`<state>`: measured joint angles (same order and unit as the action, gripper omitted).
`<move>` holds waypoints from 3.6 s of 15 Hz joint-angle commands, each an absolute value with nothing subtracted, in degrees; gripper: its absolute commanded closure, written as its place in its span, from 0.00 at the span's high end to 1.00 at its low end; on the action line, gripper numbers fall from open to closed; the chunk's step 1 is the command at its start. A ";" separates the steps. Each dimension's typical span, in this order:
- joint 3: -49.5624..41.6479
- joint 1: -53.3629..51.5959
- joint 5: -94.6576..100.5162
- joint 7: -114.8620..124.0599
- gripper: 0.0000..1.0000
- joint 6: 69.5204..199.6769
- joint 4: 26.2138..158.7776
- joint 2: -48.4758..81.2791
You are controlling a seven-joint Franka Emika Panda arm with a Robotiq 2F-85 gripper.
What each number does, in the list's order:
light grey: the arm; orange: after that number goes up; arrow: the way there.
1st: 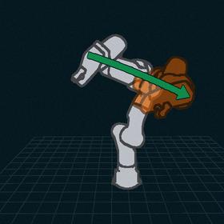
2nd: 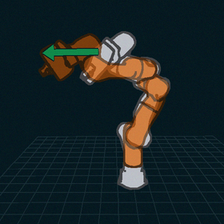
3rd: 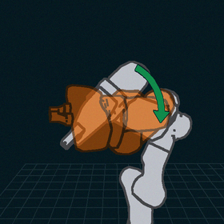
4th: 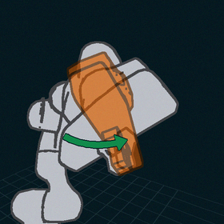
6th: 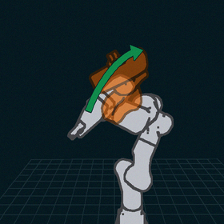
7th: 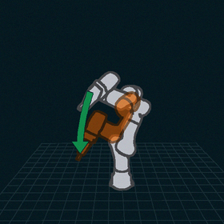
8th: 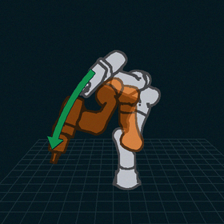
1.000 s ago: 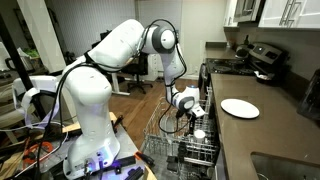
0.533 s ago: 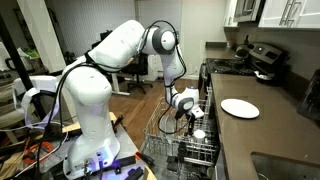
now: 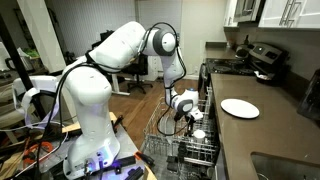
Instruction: Pick the white cup and move it to the left compartment in the dishwasher
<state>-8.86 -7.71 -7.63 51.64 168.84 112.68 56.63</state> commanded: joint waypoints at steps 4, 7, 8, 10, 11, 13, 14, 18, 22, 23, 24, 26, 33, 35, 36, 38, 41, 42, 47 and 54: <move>-8.51 -6.69 -10.05 48.74 0.30 169.01 111.88 57.95; -8.60 -6.62 -10.27 48.64 0.25 169.00 111.68 58.23; -8.74 -6.72 -10.22 48.65 0.12 168.96 111.61 58.30; -9.24 -7.06 -9.97 48.54 0.32 168.72 111.33 58.46; -9.38 -7.09 -9.91 48.41 0.39 168.68 111.20 58.54; -9.61 -6.91 -9.71 47.79 0.49 168.65 110.88 58.82; -9.92 -6.94 -9.65 47.49 0.55 168.45 110.62 59.05; -10.85 -7.22 -9.58 46.57 0.80 167.90 109.48 59.90; -10.96 -7.21 -9.63 46.19 0.46 168.16 108.48 60.32; -11.08 -7.21 -9.68 46.01 0.40 168.19 108.47 60.33; -11.18 -7.32 -9.72 45.88 0.32 168.20 108.55 60.23; -11.23 -7.48 -9.76 45.80 0.19 168.34 108.55 60.14; -12.71 -9.44 -9.75 46.16 0.09 168.37 109.49 59.13; -13.78 -10.94 -9.70 46.83 0.09 168.37 110.27 58.65; -14.65 -12.13 -9.65 47.37 0.09 168.26 110.75 58.34; -16.24 -14.23 -9.59 48.13 0.09 167.80 111.55 57.85; -18.04 -16.67 -9.40 48.40 0.09 167.11 112.95 56.85; -18.39 -17.34 -9.42 48.43 0.09 166.83 113.61 56.21; -18.86 -18.73 -9.00 47.74 0.09 165.72 116.67 52.75; -20.17 -20.37 -7.76 48.85 0.09 162.78 120.71 46.85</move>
